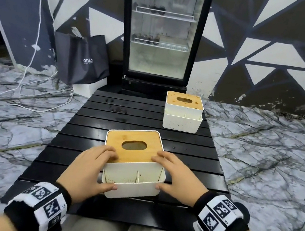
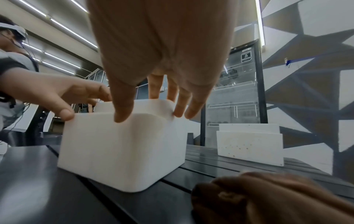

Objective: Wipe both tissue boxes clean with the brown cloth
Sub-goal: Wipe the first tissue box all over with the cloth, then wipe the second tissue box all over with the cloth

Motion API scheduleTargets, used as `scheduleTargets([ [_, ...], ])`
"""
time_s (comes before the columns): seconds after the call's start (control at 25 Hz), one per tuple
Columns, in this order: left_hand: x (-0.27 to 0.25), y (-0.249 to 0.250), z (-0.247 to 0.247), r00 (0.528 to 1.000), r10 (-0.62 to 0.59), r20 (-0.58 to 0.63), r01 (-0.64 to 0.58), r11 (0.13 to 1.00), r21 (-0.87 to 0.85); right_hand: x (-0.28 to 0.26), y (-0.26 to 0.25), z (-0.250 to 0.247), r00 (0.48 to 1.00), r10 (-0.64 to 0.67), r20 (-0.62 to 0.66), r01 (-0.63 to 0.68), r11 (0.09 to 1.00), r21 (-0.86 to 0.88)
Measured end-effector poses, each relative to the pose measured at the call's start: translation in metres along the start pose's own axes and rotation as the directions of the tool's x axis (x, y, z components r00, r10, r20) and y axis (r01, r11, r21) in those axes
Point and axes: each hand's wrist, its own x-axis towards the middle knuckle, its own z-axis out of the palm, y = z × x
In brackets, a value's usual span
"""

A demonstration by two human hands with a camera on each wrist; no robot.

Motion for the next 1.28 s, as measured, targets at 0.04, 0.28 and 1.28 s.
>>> scheduleTargets([
  [0.04,-0.003,-0.004,-0.001,1.0,0.003,-0.027,-0.003,1.0,-0.004,0.004,-0.001,0.003,1.0,0.002,-0.015,-0.002,1.0,0.017],
  [0.28,0.023,-0.05,-0.009,0.989,-0.131,-0.067,0.131,0.991,-0.01,0.065,-0.017,0.012,0.997,0.045,-0.058,-0.043,0.998,0.048],
  [1.28,0.224,-0.213,-0.015,0.94,-0.333,-0.073,0.331,0.943,-0.036,0.322,0.039,0.014,0.973,0.147,-0.18,-0.131,0.987,0.098],
])
